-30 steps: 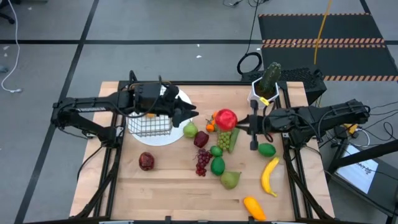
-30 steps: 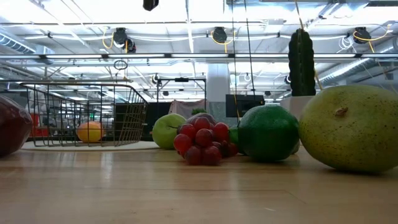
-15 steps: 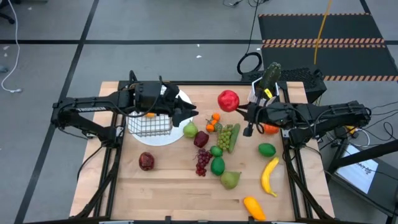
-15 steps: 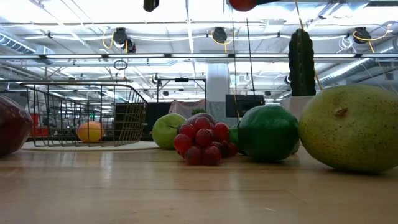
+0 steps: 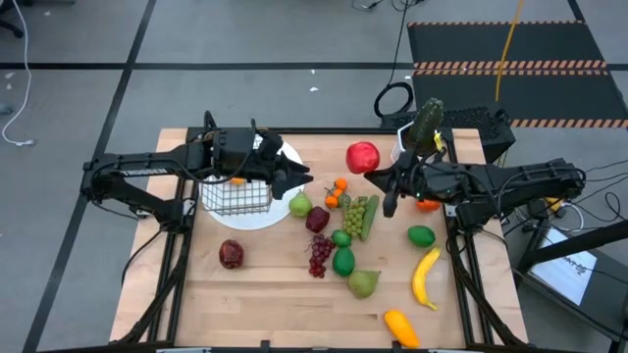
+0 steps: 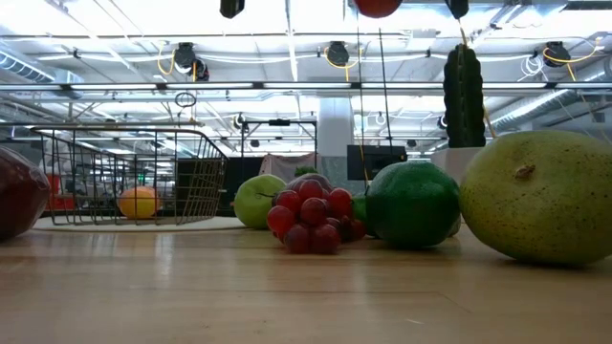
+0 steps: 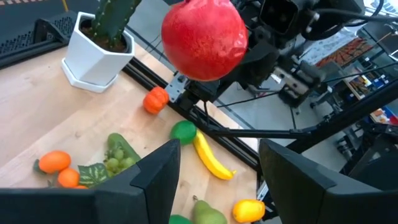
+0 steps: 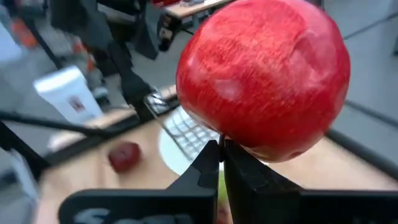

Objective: Build produce basket
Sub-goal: Put the red apple into the wire basket

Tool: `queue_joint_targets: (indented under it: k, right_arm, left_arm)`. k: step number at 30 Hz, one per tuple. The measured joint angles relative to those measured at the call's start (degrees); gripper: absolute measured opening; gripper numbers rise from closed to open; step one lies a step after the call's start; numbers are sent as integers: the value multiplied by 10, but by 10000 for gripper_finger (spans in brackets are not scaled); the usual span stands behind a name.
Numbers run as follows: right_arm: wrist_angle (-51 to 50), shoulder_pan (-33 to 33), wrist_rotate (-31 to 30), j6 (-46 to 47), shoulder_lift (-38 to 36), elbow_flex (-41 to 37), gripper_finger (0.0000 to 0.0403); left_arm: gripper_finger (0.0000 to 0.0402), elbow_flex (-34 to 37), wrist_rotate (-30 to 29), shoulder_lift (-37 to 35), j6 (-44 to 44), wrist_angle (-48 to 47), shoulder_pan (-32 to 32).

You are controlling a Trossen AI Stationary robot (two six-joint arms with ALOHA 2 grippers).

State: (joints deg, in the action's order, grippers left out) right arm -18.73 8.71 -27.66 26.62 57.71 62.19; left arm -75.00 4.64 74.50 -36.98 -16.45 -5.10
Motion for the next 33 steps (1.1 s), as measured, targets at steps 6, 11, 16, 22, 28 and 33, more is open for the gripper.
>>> queue_joint_targets:
  k: [6, 11, 16, 22, 28, 33]
  right_arm:
    - [19, -1, 40, 128, 0, 0, 2]
    - [20, -3, 73, 222, 0, 0, 2]
    - [22, -15, 132, 325, 0, 0, 2]
    - [23, -25, 178, 413, 0, 0, 2]
    - [37, -46, 259, 433, 0, 0, 2]
    - [37, -63, 280, 434, 0, 0, 2]
  left_arm:
    - [218, 0, 0, 0, -6, 0, 5]
    - [218, 0, 0, 0, 5, 0, 6]
    - [218, 0, 0, 0, -1, 3, -7]
    - [218, 0, 0, 0, 7, 3, -8]
    - [218, 0, 0, 0, 4, 3, -4]
    - [218, 0, 0, 0, -4, 3, -4]
